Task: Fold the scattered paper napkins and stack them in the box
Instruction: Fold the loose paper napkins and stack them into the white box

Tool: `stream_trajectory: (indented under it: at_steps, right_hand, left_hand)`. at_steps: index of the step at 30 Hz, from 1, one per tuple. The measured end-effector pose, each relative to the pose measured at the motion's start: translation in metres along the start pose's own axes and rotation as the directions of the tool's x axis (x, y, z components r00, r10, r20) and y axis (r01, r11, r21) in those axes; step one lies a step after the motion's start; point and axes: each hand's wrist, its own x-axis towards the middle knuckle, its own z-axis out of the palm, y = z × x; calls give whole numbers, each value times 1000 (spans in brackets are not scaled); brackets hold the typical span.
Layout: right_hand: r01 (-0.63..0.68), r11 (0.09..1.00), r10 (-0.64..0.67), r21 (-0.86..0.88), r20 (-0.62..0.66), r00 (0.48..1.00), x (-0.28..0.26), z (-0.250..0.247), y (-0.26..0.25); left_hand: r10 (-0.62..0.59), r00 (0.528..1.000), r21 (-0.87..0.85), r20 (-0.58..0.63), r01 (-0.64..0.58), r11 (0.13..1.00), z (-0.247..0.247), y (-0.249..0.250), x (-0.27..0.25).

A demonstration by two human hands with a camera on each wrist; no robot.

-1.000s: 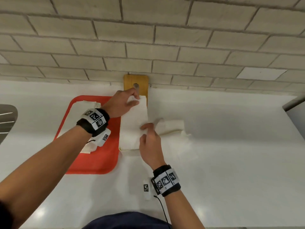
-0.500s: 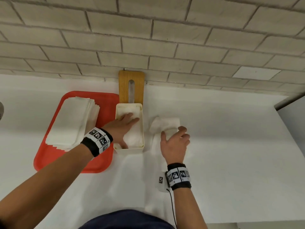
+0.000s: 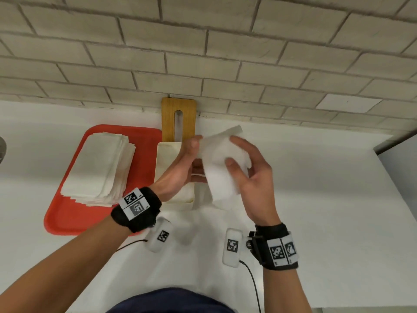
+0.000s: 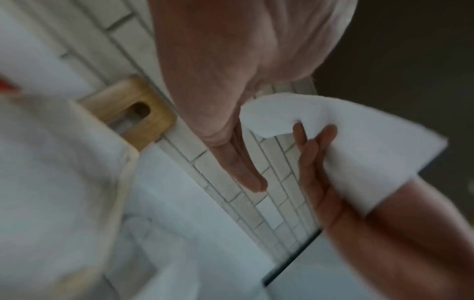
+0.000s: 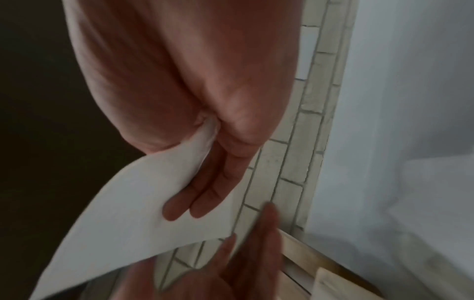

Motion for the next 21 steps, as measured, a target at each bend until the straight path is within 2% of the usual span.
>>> stream_trajectory:
  at_steps: [1,2,3,5,7,8,10,11,12,13,14,16,21]
  right_hand:
    - [-6,1000,6,-5,35,999,-3,3,1]
    - [-8,999,11,-46,77,997,-6,6,5]
    - [-18,994,30,-104,119,992,-10,8,14]
    - [-84,983,109,-165,152,982,-15,8,38]
    - [-148,961,167,-232,65,984,-9,1,69]
    - [-165,915,181,-368,10,983,-3,-8,88]
    - [-169,691,279,-702,44,959,11,-30,126]
    - [-154,579,369,-801,89,925,16,-40,143]
    - [-147,512,446,-847,116,887,20,-47,154]
    - [-140,485,490,-863,136,861,23,-53,163]
    - [-129,495,499,-859,159,852,25,-58,168]
    - [-137,575,502,-807,215,838,27,-63,164]
    - [-108,685,460,-720,313,831,17,-56,109]
  left_hand:
    - [38,998,-142,-40,-43,989,2,-1,2]
    - [75,992,-215,-106,-97,972,3,-2,2]
    - [114,975,-207,-189,-153,966,3,-5,4]
    - [204,923,-19,-326,-222,975,-4,-9,6]
    - [285,882,194,-376,-226,955,-18,-13,5]
    - [317,879,317,-356,-206,926,-28,-16,4]
    - [343,901,548,-265,-152,823,-43,-21,0]
    - [339,910,602,-237,-136,786,-48,-24,-3]
    - [324,919,625,-224,-120,771,-52,-26,-5]
    - [312,923,636,-227,-102,765,-56,-27,-7]
    - [308,922,633,-233,-97,768,-58,-28,-9]
    - [305,922,631,-239,-92,771,-63,-30,-11]
    - [342,907,628,-247,-119,769,-65,-31,-12]
